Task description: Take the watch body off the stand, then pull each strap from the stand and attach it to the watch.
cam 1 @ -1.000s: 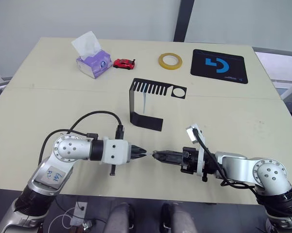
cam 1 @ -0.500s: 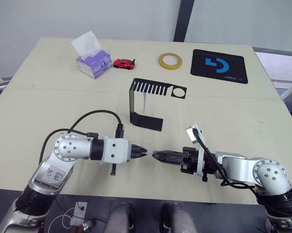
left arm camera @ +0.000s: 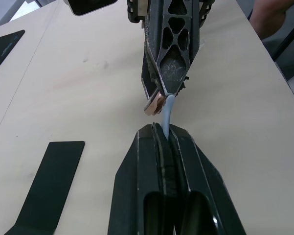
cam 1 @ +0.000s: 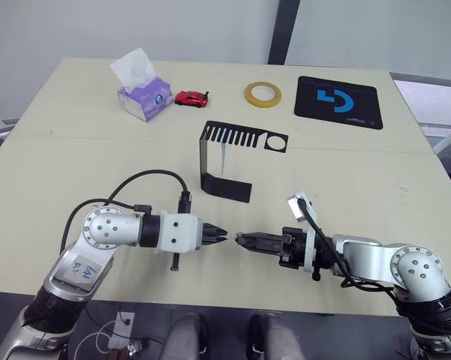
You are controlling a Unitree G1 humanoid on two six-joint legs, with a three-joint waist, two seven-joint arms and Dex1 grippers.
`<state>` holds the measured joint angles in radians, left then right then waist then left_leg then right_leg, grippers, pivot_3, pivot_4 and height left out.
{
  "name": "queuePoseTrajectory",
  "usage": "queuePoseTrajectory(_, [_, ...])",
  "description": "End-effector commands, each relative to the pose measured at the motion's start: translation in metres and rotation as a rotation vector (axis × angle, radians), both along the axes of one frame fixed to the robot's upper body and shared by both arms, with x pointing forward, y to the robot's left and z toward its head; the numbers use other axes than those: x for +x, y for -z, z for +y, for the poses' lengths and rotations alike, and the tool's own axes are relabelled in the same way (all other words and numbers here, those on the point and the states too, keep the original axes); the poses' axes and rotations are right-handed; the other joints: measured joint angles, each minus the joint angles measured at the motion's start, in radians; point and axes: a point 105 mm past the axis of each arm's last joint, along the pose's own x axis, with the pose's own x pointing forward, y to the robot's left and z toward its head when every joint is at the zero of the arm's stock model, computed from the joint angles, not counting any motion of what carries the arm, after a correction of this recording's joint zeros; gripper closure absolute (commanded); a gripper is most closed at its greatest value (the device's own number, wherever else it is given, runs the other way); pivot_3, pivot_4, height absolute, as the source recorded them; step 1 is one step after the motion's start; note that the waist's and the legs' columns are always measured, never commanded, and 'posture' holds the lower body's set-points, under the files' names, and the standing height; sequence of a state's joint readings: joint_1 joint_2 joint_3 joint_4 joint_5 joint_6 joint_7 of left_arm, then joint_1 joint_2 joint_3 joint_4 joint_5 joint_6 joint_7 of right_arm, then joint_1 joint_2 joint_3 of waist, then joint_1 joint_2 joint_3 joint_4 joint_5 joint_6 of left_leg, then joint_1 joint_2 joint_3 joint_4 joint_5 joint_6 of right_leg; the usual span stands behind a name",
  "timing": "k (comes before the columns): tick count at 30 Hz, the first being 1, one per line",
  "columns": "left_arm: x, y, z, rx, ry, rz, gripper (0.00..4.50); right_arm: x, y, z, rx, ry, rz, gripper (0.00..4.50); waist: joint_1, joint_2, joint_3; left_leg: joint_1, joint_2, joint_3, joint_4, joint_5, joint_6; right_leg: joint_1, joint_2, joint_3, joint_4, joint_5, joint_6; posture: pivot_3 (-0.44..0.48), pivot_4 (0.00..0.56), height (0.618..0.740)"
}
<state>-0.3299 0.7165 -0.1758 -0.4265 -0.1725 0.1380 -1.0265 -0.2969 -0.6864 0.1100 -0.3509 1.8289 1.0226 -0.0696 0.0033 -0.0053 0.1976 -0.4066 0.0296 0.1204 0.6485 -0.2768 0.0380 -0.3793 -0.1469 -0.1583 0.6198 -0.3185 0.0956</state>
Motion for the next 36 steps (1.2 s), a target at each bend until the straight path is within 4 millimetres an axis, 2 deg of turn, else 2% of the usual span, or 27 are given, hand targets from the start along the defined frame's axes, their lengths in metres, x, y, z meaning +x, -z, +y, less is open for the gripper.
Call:
queuePoseTrajectory(1, [-0.0049,-0.0119,-0.0019,-0.028,0.023,-0.043,4.5,-0.0034,-0.0093,0.0032,0.043,-0.023,-0.023,2.85,0.0,0.0,0.0,0.0,0.0,0.0,0.0,0.0,0.0,0.0,0.0,0.0,0.0,0.0,0.0,0.0,0.15,0.74])
queuePoseTrajectory(13, [-0.0046,-0.0145,0.0002,-0.025,0.015,-0.048,4.5,-0.0035,-0.0084,0.0033,0.043,-0.022,-0.022,2.85,0.0,0.0,0.0,0.0,0.0,0.0,0.0,0.0,0.0,0.0,0.0,0.0,0.0,0.0,0.0,0.0,0.15,0.74])
queuePoseTrajectory(36, [-0.0043,-0.0086,-0.0092,-0.03,0.011,-0.036,4.5,-0.0035,-0.0095,0.004,0.047,-0.02,-0.023,2.85,0.0,0.0,0.0,0.0,0.0,0.0,0.0,0.0,0.0,0.0,0.0,0.0,0.0,0.0,0.0,0.0,0.15,0.74])
